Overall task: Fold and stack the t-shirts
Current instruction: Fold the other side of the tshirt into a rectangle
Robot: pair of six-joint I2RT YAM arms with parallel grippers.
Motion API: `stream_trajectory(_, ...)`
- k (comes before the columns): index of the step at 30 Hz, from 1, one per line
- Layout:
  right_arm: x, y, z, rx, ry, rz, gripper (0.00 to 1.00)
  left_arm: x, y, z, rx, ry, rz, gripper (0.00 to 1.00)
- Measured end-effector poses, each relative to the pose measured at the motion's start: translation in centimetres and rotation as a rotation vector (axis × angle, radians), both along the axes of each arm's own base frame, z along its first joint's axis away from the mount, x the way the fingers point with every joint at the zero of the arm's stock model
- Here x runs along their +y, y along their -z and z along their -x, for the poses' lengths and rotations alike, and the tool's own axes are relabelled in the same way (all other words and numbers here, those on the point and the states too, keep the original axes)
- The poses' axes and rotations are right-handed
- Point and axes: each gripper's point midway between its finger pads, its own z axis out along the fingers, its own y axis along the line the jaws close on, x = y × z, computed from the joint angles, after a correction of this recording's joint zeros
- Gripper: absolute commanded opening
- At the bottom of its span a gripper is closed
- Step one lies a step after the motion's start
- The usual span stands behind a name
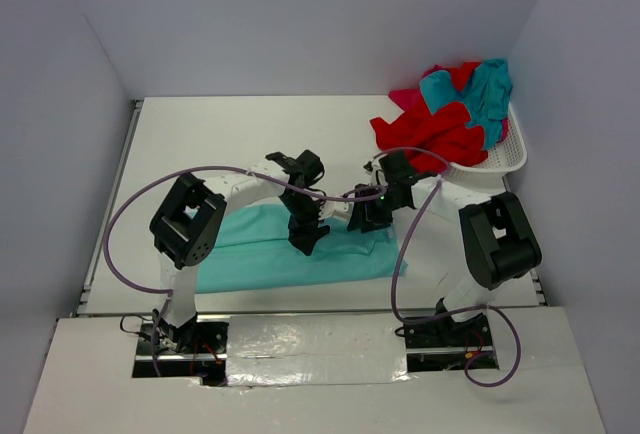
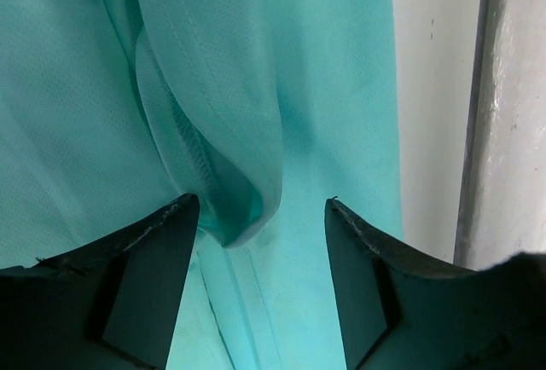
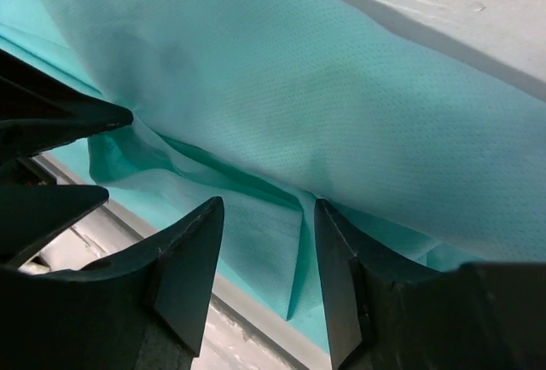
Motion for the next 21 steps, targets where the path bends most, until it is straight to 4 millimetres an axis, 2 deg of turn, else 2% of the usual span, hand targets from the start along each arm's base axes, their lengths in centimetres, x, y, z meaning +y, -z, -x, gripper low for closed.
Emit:
stream_trajectory(1, 0.1, 0.1, 0.1, 0.004, -0.004, -0.002, 0.52, 0.0, 0.0, 0.0, -0.001, 0.000, 0.000, 0.68)
stream_trajectory(2, 0.2, 0.1, 0.2, 0.009, -0.009, -0.006, 0.51, 0.0, 0.0, -0.1, -0.003, -0.001, 0.001, 0.59)
stream_trajectory(4, 0.4, 0.4, 0.6, 0.025, -0.019, -0.014, 0.46, -0.1, 0.0, -0.1, -0.001, -0.005, 0.002, 0.48)
stream_trajectory(5, 0.6, 0.4, 0.7, 0.031, -0.025, -0.017, 0.44, -0.1, 0.0, -0.1, -0.001, -0.005, 0.001, 0.38)
stream_trajectory(7, 0.9, 0.6, 1.0, 0.044, -0.037, -0.027, 0.38, -0.1, 0.0, -0.1, -0.001, -0.006, 0.001, 0.31)
stream_trajectory(8, 1.0, 0.6, 1.2, 0.048, -0.042, -0.031, 0.38, -0.1, 0.0, -0.1, 0.000, -0.007, 0.000, 0.24)
stream_trajectory(10, 1.1, 0.6, 1.4, 0.057, -0.050, -0.039, 0.29, 0.0, 0.0, 0.0, 0.006, -0.015, -0.003, 0.16)
stream_trajectory(11, 1.2, 0.6, 1.5, 0.058, -0.055, -0.042, 0.24, 0.0, 0.0, 0.0, 0.007, -0.017, -0.004, 0.07)
stream_trajectory(12, 1.2, 0.6, 1.5, 0.058, -0.060, -0.044, 0.16, -0.1, 0.0, 0.0, 0.006, -0.015, -0.003, 0.03)
stream_trajectory(13, 1.2, 0.6, 1.6, 0.060, -0.063, -0.044, 0.15, 0.0, 0.0, 0.0, 0.009, -0.020, -0.005, 0.00)
stream_trajectory(17, 1.0, 0.6, 1.8, 0.065, -0.070, -0.038, 0.04, 0.0, 0.0, 0.0, 0.010, -0.020, -0.005, 0.00)
stream_trajectory(18, 1.0, 0.7, 1.9, 0.066, -0.072, -0.035, 0.08, 0.0, 0.0, 0.0, 0.010, -0.020, -0.005, 0.00)
stream_trajectory(19, 0.9, 0.7, 1.9, 0.070, -0.071, -0.031, 0.17, 0.0, 0.0, 0.0, 0.010, -0.020, -0.005, 0.00)
stream_trajectory(21, 0.8, 0.8, 2.1, 0.077, -0.070, -0.023, 0.46, 0.0, 0.0, 0.1, 0.011, -0.020, -0.006, 0.00)
